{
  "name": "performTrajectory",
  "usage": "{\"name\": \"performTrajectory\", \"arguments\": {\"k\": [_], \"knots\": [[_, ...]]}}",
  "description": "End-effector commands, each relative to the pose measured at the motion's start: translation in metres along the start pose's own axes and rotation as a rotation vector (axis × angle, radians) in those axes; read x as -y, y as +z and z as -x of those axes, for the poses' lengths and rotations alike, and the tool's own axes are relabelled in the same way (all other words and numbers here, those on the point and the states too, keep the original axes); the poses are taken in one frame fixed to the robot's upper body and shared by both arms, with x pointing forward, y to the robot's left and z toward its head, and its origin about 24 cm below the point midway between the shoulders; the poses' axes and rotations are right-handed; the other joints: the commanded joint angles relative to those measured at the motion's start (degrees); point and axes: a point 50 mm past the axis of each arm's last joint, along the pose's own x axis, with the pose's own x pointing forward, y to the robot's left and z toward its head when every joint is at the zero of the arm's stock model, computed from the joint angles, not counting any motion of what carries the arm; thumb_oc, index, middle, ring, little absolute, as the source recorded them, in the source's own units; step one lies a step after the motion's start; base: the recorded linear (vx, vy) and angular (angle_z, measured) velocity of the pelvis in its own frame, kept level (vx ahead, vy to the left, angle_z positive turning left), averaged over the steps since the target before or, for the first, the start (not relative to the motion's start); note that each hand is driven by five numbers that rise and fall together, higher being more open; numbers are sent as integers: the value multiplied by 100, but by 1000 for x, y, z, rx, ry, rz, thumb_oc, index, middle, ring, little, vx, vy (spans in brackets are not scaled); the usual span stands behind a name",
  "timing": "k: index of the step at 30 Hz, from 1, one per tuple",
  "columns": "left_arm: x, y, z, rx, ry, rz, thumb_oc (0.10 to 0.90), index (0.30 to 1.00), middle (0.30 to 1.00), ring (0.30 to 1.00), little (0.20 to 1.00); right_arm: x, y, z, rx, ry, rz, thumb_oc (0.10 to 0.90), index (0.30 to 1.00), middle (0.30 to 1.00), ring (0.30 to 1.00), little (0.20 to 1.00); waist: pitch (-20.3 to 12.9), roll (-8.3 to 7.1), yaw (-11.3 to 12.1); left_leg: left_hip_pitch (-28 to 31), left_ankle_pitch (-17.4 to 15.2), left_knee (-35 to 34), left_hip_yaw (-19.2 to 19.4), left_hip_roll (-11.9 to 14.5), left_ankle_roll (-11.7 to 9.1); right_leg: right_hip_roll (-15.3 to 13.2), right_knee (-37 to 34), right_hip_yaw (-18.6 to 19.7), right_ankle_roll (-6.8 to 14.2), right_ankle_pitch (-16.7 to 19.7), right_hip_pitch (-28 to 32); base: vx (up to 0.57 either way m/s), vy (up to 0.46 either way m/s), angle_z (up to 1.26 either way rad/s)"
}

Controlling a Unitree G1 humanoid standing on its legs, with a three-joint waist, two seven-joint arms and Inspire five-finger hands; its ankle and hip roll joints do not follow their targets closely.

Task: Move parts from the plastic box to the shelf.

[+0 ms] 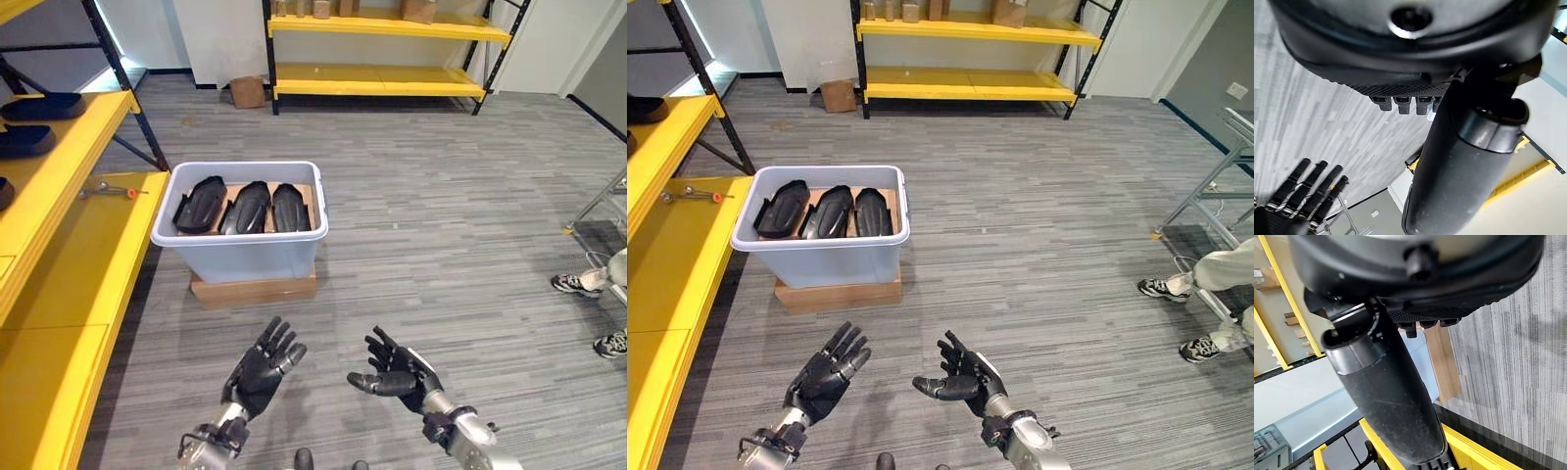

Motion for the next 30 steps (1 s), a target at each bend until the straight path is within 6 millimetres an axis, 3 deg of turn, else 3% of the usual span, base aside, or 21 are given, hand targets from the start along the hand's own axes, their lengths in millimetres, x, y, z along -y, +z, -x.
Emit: {"name": "performTrajectory", "arguments": {"k": [1, 10, 22, 27, 30], "knots": [[20, 19, -19, 98, -138, -55, 900, 1000, 1000, 1000, 1000, -6, 35, -5, 185, 57, 27, 900, 1000, 1000, 1000, 1000, -212, -47, 78, 280, -450, -44, -116, 228, -192, -361, 306, -69, 376, -26, -82, 51, 37, 7], [20, 10, -14, 81, -150, -48, 900, 1000, 1000, 1000, 1000, 10, 31, 5, 166, 29, 36, 900, 1000, 1000, 1000, 1000, -310, 49, -4, 340, -477, -44, -93, 233, -234, -376, 264, -106, 389, -44, -15, 36, 44, 6], [18, 9, -17, 91, -137, -22, 900, 1000, 1000, 1000, 1000, 15, 38, 2, 160, 9, 113, 900, 1000, 1000, 1000, 1000, -311, 54, -106, 456, -548, -44, 59, 201, -157, -451, 390, 46, 448, -61, -29, 11, 89, -1], [18, 16, -22, 114, -147, -51, 900, 1000, 1000, 1000, 1000, 17, 44, 0, 181, -13, 113, 900, 1000, 1000, 1000, 1000, -280, 45, -160, 411, -601, 48, 53, 108, 10, -520, 830, 205, 496, -164, -198, -12, 163, -1], [22, 22, -29, 123, -164, -76, 900, 1000, 1000, 1000, 1000, 16, 51, -3, 223, -19, 110, 900, 1000, 1000, 1000, 1000, -137, 50, -232, 332, -644, 161, 55, 40, 235, -620, 1929, 329, 625, 68, -675, -53, 172, 1]]}}
